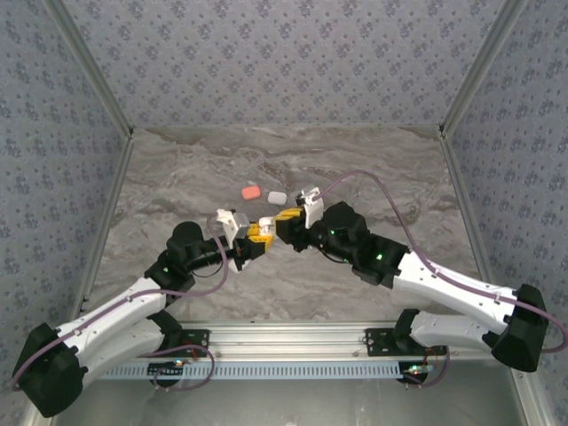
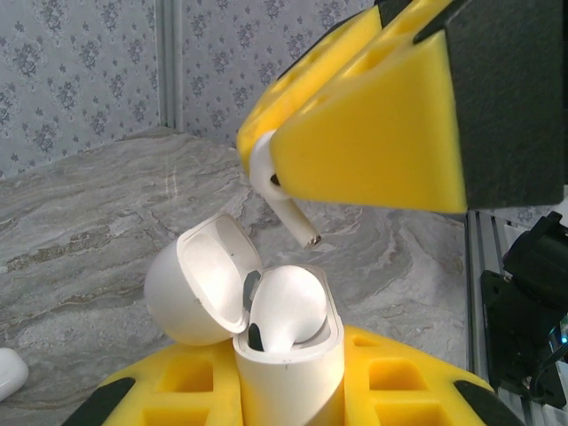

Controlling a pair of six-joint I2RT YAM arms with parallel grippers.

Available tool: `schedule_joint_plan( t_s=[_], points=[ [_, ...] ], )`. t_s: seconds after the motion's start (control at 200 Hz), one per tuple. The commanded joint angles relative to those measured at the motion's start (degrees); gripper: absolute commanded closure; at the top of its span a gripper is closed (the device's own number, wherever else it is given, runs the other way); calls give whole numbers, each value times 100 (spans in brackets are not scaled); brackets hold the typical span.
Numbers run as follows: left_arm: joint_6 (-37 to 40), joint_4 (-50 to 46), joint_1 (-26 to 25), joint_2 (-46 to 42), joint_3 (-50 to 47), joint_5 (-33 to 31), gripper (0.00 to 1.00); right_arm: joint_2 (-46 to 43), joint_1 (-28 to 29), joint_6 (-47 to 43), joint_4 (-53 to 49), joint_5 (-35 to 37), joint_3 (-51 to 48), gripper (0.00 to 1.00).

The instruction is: Insert the wireless bluetooth earbuds into the charging case

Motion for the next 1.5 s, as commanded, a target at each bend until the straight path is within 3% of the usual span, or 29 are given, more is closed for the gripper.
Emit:
schedule_joint_plan(
  t_s=[0.0,0.495,0.815,1.204,1.384,1.494],
  points=[
    [-45,288,-24,-64,195,16,100,64,73,36,-34,263,155,72],
    [-43,288,-25,-57,194,-84,100,113,171,5,-395,474,95,72],
    [-59,323,-22,-59,180,-120,100,1,105,295,-248,-283,82,66],
    [-112,491,-21,-103,87,-62,100,-481,-516,508,-483,-1067,265,34],
    [-132,547,-28,-131,95,51,100,-364,-1228,839,-41,-2496,18,12],
    [-131,544,-24,-128,104,134,100,-90,-1270,860,114,-3065,73,1]
  ],
)
